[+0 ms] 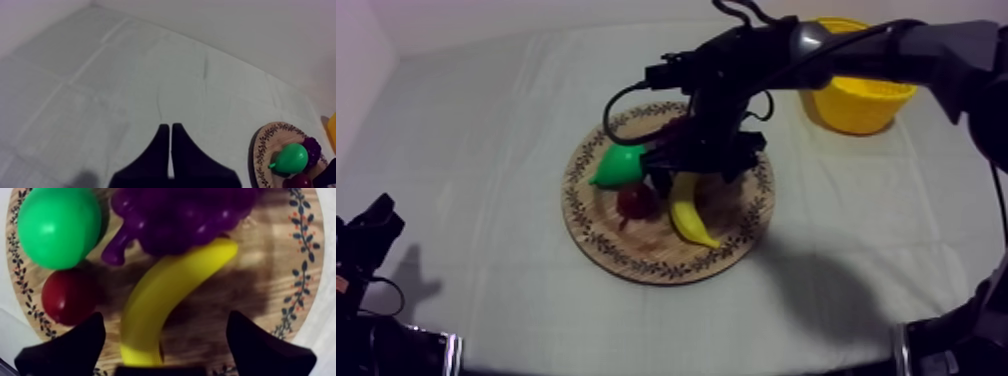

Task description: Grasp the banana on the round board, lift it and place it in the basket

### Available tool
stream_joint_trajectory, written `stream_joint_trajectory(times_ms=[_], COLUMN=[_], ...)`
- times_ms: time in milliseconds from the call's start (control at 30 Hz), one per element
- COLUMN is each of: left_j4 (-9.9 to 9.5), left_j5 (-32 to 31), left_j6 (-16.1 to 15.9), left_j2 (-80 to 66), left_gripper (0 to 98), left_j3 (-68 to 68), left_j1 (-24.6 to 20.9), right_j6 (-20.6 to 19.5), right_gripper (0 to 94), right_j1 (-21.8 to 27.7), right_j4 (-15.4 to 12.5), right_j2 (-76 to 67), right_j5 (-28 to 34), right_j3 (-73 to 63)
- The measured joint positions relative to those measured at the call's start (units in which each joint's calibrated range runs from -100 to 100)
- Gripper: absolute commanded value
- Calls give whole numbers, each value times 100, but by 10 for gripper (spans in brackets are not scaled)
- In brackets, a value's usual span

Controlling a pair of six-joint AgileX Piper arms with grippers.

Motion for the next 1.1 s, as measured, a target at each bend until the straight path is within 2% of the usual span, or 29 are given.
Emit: stream_joint_trajectory(times_ms=[133,267,500,600,767,1000,1100], left_j4=[0,0,0,0,0,0,0], left_j5=[0,0,0,0,0,0,0], left_j6=[0,0,0,0,0,0,0], left_j2=[0,0,0,0,0,0,0], left_gripper=[1,1,1,1,1,1,1], left_j3=[0,0,0,0,0,0,0], left_j1=[0,0,0,0,0,0,0], right_j6=[141,282,473,548,622,557,414], right_gripper=[730,627,260,161,89,47,37], right_j1=[38,38,56,72,74,80,160], right_j4=[-108,-160,-267,-311,-322,-240,0], right_j2=[201,299,324,345,352,254,-19], right_j5=[195,275,291,315,324,347,555], right_j3=[-256,-332,-313,-298,-291,-249,-326])
